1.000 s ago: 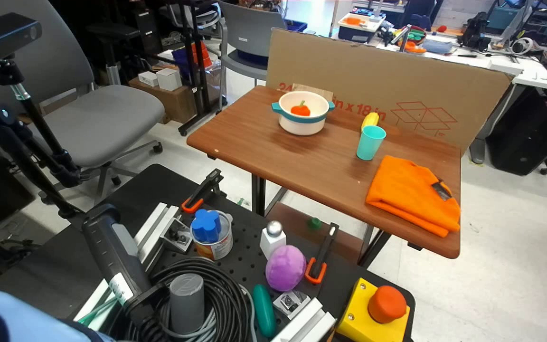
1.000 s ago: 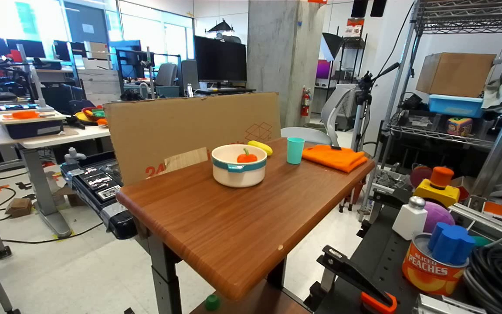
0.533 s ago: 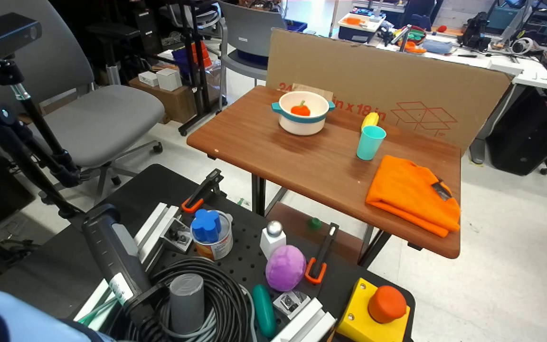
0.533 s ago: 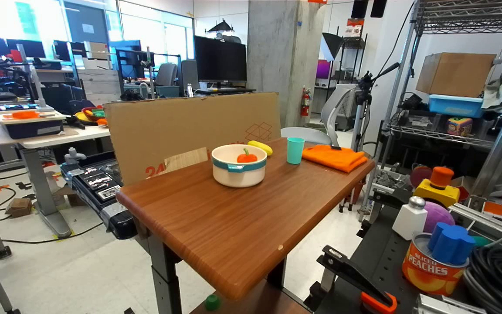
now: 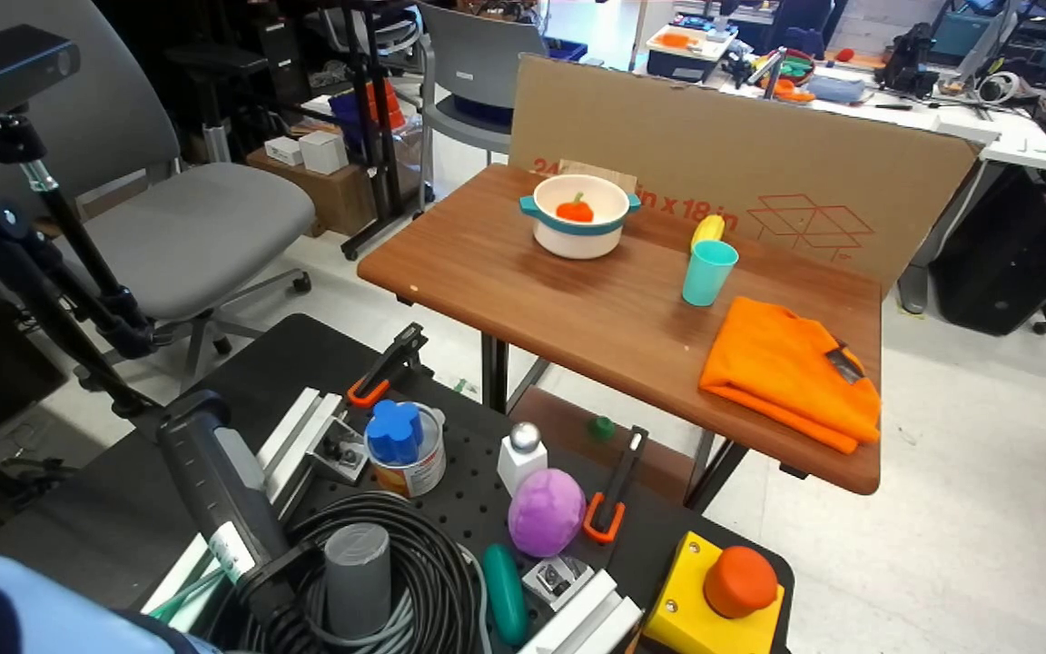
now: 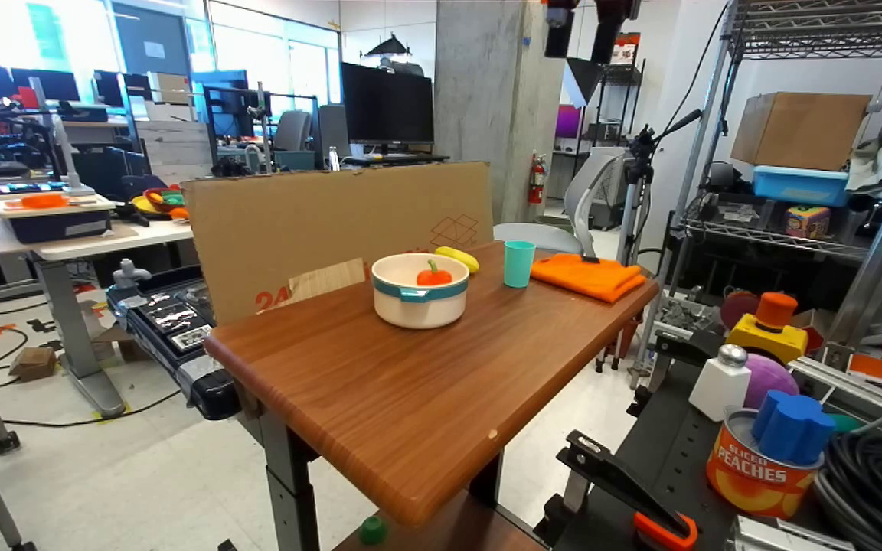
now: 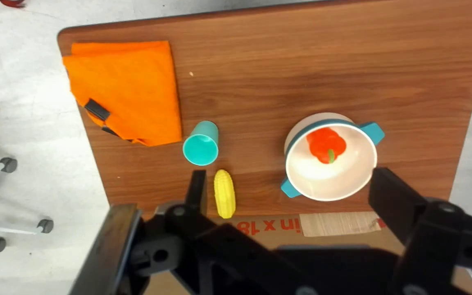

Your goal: Remove the orange object from the pot.

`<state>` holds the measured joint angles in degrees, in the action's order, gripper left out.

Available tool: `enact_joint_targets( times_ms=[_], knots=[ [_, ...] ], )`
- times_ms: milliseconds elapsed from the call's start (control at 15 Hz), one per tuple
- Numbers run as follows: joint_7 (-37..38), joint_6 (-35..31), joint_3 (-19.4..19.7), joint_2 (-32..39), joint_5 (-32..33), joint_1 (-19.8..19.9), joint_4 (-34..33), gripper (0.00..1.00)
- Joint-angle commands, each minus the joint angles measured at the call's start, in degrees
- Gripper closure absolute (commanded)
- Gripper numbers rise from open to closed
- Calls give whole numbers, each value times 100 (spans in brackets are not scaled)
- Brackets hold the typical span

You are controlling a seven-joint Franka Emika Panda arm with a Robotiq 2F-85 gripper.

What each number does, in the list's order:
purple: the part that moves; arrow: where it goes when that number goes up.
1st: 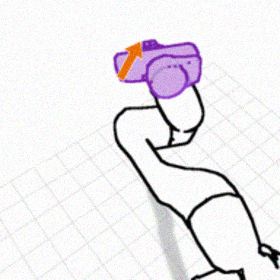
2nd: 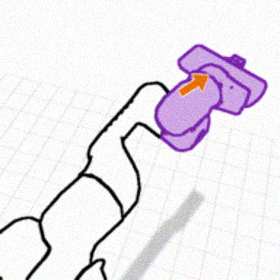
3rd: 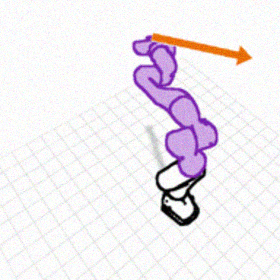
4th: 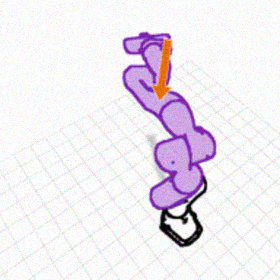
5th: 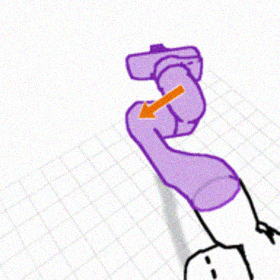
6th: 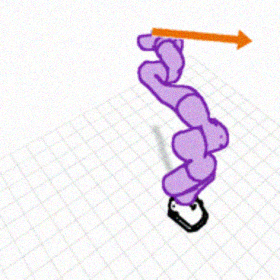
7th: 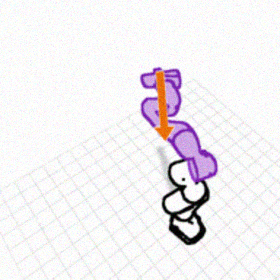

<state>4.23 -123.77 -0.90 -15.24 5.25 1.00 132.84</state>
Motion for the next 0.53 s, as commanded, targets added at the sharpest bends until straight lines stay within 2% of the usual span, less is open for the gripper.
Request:
enact_joint_targets(
  times_ms=[0,267,467],
  knots=[
    [256,-381,-89,971,-313,-132,-679,0],
    [690,-1168,-197,1819,-260,-264,-1082,0],
    [837,-1479,-204,2335,-241,-373,-1320,0]
  ],
)
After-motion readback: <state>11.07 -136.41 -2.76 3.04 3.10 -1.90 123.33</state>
